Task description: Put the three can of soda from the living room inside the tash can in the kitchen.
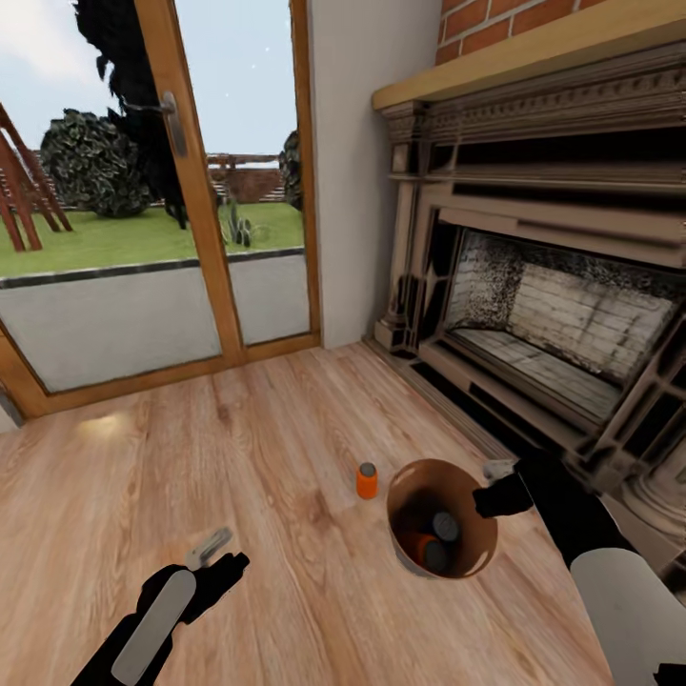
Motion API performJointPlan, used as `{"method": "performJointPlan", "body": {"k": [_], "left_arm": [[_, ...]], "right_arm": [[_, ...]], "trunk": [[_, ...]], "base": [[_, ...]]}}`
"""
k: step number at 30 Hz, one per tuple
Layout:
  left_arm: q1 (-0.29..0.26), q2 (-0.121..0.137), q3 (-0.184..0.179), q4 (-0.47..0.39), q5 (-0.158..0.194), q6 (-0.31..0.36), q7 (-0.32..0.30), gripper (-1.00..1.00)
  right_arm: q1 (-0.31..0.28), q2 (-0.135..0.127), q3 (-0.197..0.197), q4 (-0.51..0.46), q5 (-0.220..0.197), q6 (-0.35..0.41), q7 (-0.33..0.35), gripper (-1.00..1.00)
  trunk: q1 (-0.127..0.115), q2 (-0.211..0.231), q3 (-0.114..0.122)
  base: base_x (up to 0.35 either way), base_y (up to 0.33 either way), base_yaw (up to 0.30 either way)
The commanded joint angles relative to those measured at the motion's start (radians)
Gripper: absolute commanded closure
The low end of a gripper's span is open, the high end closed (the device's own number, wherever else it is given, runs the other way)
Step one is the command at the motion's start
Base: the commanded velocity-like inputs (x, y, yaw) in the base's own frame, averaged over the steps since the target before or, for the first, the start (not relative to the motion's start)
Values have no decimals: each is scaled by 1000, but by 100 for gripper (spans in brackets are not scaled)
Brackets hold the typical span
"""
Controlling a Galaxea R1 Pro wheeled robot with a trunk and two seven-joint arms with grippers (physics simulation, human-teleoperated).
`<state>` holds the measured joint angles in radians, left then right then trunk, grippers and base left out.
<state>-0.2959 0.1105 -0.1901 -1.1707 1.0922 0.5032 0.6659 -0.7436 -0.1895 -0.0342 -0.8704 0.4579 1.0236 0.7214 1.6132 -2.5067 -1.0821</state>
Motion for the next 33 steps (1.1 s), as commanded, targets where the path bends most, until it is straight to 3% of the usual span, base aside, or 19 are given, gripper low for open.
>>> {"method": "performJointPlan", "body": {"k": [1, 12, 31, 32, 33], "left_arm": [[0, 0, 0, 0, 0, 0, 0, -100], [0, -2, -4, 0, -2, 0, 0, -100], [-1, -3, -6, -2, -2, 2, 10, -100], [-1, -3, -7, -6, -4, 3, 14, -100], [-2, -7, -8, -17, -40, 8, 35, -100]], "right_arm": [[-1, 0, -1, -1, -70, 24, 10, 100], [-2, -1, -1, -2, -70, 24, 10, 100], [3, 3, 6, -7, -72, 24, 8, 100], [3, 4, 6, -8, -71, 24, 7, 100], [4, 4, 7, -8, -71, 24, 7, 100]], "trunk": [[0, 0, 0], [0, 0, 0], [0, 0, 0], [0, 0, 0], [0, 0, 0]], "base": [[263, 253, -280], [284, 202, -279], [319, -173, -44], [311, -200, -222], [311, -200, -256]]}}
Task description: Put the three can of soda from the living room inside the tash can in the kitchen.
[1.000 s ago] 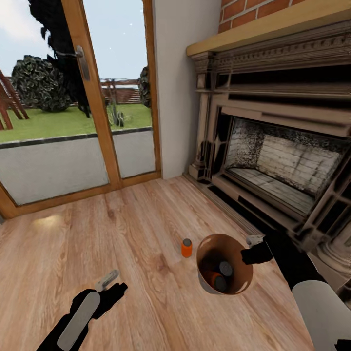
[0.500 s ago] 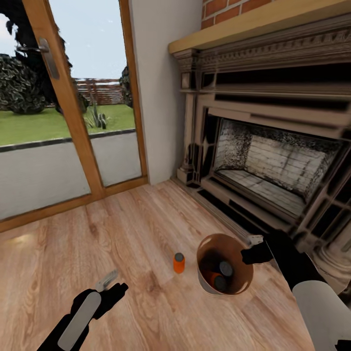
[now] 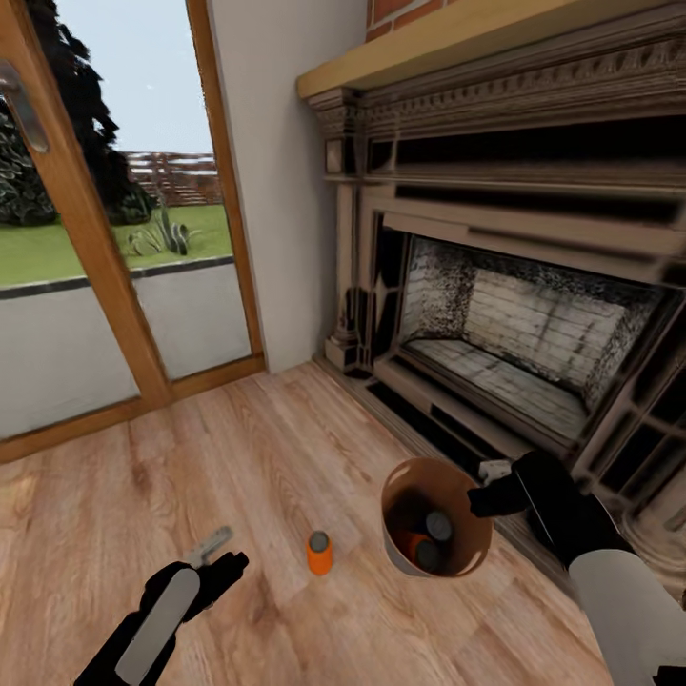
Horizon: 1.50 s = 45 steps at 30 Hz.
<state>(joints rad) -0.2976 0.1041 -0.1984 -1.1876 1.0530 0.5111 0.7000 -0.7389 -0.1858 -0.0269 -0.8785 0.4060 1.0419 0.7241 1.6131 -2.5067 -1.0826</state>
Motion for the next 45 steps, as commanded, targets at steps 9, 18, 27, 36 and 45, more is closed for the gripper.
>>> {"method": "performJointPlan", "body": {"k": [9, 18, 27, 36, 45], "left_arm": [[-28, -144, -39, -37, -257, 85, 170, -100], [-32, -156, -48, -29, -286, 100, 178, -100], [-61, -158, -39, 30, -283, 235, 108, -100], [-83, -161, -37, 84, -283, 248, 108, -100], [-183, -178, -12, 232, -274, 359, 109, -100]], "right_arm": [[3, 15, 12, 0, 22, 5, 4, 100], [12, 63, 54, 2, 58, 5, 2, 100], [31, 108, 64, 7, 58, 5, -61, 100], [33, 109, 94, 6, 57, 5, -66, 100], [32, 105, 95, 0, 56, 5, -61, 100]], "trunk": [[0, 0, 0], [0, 0, 0], [0, 0, 0], [0, 0, 0], [0, 0, 0]], "base": [[311, -200, -258], [310, -197, -50], [176, -51, -1], [88, -2, 0], [15, 0, 0]]}}
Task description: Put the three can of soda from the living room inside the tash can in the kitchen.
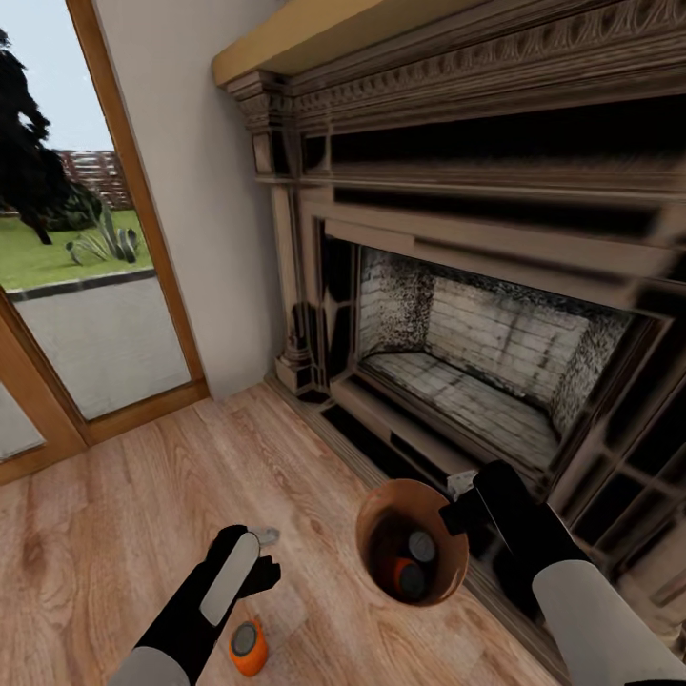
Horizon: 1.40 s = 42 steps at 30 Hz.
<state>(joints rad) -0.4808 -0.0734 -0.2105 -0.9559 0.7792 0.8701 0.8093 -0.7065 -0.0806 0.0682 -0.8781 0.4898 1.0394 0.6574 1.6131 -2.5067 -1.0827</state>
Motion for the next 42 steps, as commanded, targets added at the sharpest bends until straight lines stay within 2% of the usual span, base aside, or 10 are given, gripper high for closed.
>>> {"method": "performJointPlan", "body": {"k": [1, 7, 11, 15, 23, 28, 30, 31, 35, 42], "left_arm": [[-2, -3, 0, 4, 0, -4, 0, -100], [-11, -17, -2, 22, -4, -18, -6, -100], [-15, -14, -6, 33, -8, -24, -8, -100], [-17, -14, -6, 63, -9, -25, -9, -100], [-18, -12, -7, 83, -10, -26, -19, -100], [-18, -8, -11, 100, -12, -83, -26, -100], [-18, -7, -11, 102, -12, -96, -28, -100], [-18, -7, -12, 104, -12, -102, -29, -100], [-18, -7, -13, 105, -25, -108, -30, -100], [-18, -7, -15, 105, -40, -109, -30, -100]], "right_arm": [[0, 0, -1, 0, -28, 8, 6, 100], [-1, -3, -1, -17, -30, 8, 7, 100], [14, -7, -3, -161, -33, 8, 8, 100], [61, -5, -3, -287, -32, 8, 8, 100], [81, -4, -6, -343, -31, 8, 9, 100], [77, -1, -8, -324, -31, 8, 10, 100], [67, -1, -10, -268, -32, 8, 16, 100], [38, -5, -12, -199, -33, 8, 51, 100], [-22, -12, -16, -103, -32, 8, 146, 100], [-39, -14, -17, -76, -31, 8, 171, 100]], "trunk": [[0, 0, 0], [1, -1, -12], [3, -2, -27], [5, -3, -42], [8, -5, -73], [11, -6, -93], [12, -6, -100], [12, -6, -104], [14, -7, -120], [17, -9, -147]], "base": [[2, 0, 0], [0, 0, 0], [0, 0, 0], [0, 0, 0], [0, 0, 0], [0, 0, 0], [0, 0, 0], [0, 0, 0], [0, 0, 0], [0, 0, 0]]}}
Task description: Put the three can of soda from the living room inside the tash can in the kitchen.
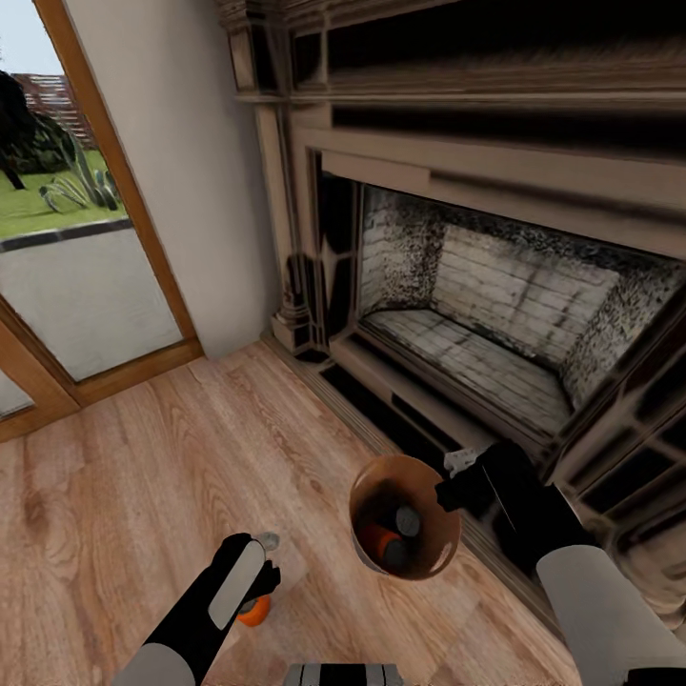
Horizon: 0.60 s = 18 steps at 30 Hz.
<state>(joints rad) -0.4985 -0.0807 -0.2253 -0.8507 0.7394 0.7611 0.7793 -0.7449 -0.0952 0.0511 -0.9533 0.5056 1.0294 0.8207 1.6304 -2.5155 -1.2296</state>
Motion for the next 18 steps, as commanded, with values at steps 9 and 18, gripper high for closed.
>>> {"method": "performJointPlan", "body": {"k": [9, 18], "left_arm": [[-19, 6, 2, -2, -28, -13, -5, -100], [-65, 12, 6, 9, -152, -96, -122, -100]], "right_arm": [[0, 0, 0, -4, -43, 18, 10, 100], [1, -1, 0, -11, -44, 18, 11, 100]], "trunk": [[4, -2, -35], [8, -4, -70]], "base": [[0, 0, 0], [0, 0, 0]]}}
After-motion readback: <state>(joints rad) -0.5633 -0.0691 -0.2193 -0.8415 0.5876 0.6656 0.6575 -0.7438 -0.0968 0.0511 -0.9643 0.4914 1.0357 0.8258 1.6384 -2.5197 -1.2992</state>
